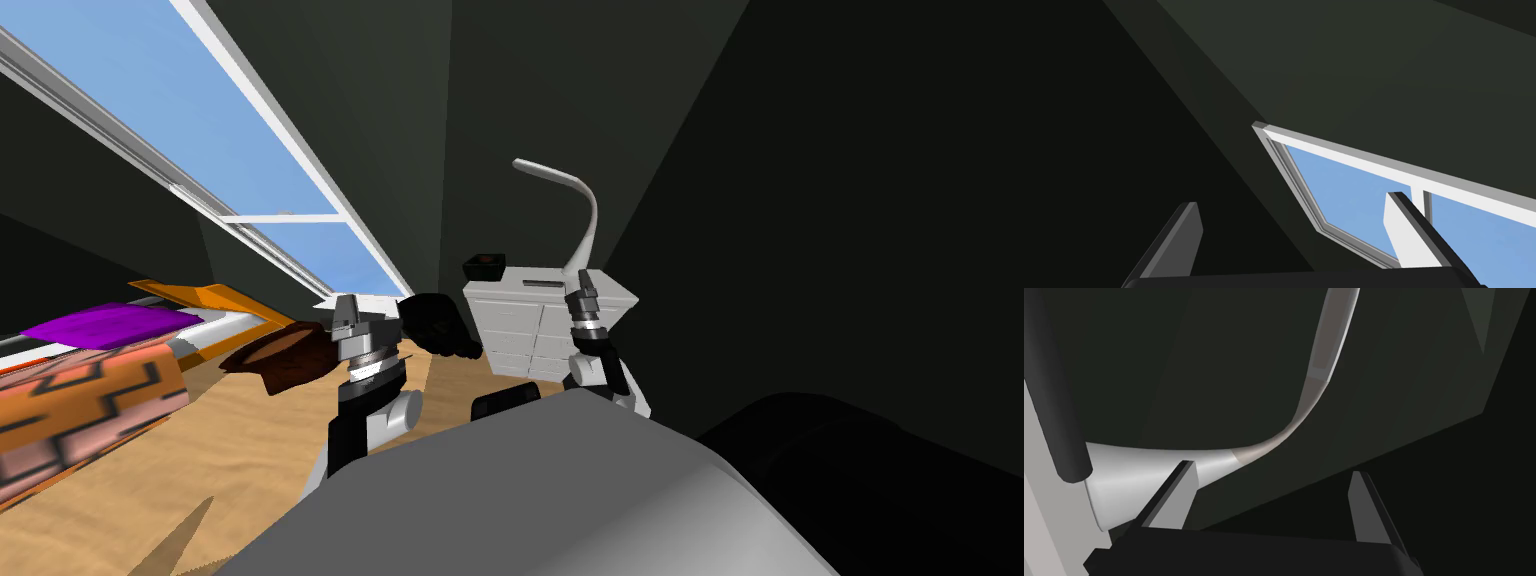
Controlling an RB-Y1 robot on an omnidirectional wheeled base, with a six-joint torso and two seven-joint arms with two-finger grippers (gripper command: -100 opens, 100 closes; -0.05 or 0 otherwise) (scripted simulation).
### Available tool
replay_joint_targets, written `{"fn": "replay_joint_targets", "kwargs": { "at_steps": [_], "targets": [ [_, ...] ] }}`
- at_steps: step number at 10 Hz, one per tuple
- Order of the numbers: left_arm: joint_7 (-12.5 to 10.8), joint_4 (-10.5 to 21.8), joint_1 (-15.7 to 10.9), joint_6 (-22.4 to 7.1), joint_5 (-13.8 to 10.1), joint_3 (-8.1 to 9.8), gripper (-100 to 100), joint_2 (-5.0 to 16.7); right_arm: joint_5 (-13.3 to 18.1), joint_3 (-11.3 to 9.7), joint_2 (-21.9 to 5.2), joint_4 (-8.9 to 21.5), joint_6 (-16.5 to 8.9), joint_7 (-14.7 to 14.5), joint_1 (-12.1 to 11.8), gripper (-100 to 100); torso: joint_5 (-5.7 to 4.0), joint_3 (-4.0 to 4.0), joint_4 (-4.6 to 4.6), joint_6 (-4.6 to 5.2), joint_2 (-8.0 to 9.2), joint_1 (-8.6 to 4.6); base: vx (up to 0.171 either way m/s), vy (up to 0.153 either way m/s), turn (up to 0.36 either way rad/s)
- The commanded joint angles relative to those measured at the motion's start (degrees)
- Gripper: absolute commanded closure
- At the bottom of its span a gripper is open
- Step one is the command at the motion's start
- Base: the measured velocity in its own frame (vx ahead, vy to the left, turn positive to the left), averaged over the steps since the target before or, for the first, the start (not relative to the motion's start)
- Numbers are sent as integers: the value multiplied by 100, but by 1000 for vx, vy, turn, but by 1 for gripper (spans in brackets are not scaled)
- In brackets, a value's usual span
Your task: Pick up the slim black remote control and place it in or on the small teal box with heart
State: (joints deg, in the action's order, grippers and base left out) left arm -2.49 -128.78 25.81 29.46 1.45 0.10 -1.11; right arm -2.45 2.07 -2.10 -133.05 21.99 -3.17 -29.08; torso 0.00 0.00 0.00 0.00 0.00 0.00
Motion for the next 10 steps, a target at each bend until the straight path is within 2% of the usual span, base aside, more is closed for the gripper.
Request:
{"fn": "replay_joint_targets", "kwargs": {
  "at_steps": [1,7,8,10],
  "targets": [
    [0,0,0,0,0,0,0,0,37,-96,-276,18,64,-51,42,-100,0,0,0,0,0,0,-55,23,1],
    [0,0,-1,0,0,-1,0,-1,255,-488,-1250,156,407,-163,259,-100,3,30,12,0,50,14,-131,35,3],
    [0,0,-1,0,0,-1,0,0,255,-488,-1283,156,407,-163,259,-100,3,25,10,0,42,14,-68,18,4],
    [0,0,-1,0,0,0,0,0,402,-688,-1687,265,618,-162,381,-100,2,19,7,0,32,7,-114,30,31]
  ]
}}
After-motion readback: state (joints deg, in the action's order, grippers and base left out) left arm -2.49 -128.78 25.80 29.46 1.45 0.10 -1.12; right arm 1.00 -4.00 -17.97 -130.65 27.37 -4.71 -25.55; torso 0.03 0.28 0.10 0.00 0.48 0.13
